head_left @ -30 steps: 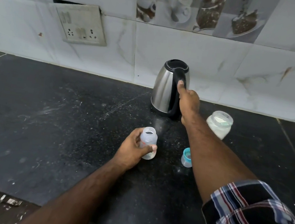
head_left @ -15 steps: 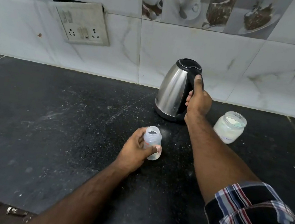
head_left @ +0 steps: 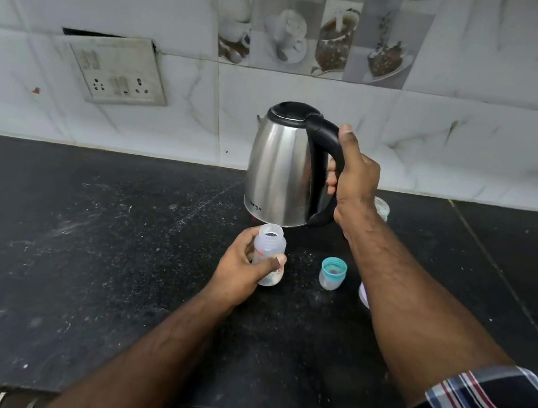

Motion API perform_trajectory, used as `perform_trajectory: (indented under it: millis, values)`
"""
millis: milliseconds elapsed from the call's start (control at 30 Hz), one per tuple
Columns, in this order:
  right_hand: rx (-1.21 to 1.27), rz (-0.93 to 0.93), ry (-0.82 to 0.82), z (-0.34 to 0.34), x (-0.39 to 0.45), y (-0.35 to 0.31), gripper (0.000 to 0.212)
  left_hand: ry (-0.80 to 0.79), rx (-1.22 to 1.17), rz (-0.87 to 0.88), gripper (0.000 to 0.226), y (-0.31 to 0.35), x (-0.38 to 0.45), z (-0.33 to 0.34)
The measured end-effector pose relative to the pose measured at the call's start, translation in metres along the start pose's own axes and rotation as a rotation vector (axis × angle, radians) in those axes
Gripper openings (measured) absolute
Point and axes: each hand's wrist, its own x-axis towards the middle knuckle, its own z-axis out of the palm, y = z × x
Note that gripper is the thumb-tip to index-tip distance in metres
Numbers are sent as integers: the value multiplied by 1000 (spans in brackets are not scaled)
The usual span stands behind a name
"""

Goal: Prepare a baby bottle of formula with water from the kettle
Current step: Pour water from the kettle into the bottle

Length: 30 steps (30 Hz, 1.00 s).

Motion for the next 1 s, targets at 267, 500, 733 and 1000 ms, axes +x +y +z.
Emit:
perform_trajectory:
  millis: [267,500,733,1000]
  values:
    - [0,-52,-25,-53,-37,-36,54,33,0,-3,52,11,-43,11]
    - [-12,-55,-90,-110,-73,-61,53,88,28,0,47,18,-83,35]
    - [-154,-80,-116,-169,-111,-86,54,103,59,18,50,21,-120,58]
    - [-286,-90,-144,-197,-135,-94,56,80,83,14,55,26,-147,70]
